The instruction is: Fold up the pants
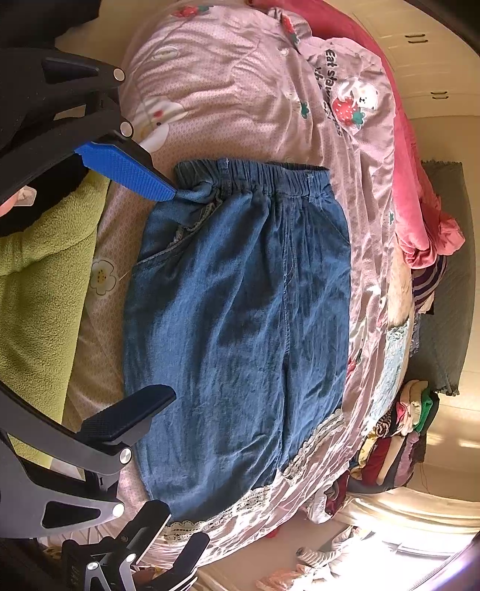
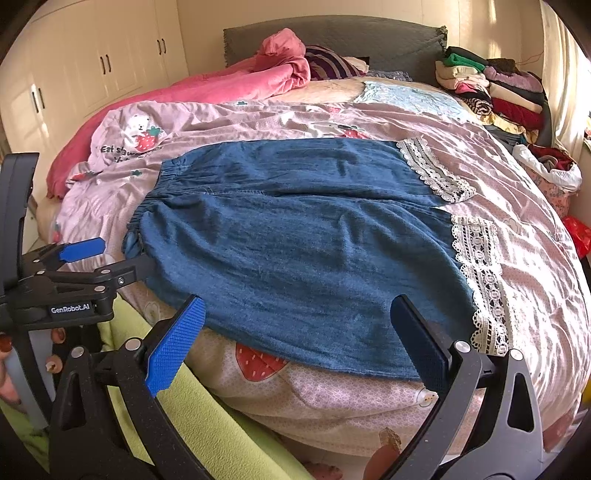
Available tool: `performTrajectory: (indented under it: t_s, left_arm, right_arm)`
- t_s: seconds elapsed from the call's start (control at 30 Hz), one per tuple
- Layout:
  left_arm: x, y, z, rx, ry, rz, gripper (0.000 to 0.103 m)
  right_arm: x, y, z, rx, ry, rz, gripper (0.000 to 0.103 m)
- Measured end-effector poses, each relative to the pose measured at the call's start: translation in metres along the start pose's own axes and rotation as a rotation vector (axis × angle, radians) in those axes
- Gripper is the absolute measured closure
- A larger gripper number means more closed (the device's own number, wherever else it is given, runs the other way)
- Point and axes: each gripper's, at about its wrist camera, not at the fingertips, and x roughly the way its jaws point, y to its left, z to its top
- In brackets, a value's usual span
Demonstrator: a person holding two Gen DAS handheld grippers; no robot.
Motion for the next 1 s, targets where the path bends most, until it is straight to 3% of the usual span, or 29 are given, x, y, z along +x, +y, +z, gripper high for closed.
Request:
performTrajectory:
  t_s: [1.0]
  left_arm:
    - [0.003, 0.0071, 0.0036, -0.009, -0.009, 0.014, 0.004]
  right_arm:
    - [0.0036, 0.0023, 0.0071, -0.018, -0.009, 0.004, 0.008]
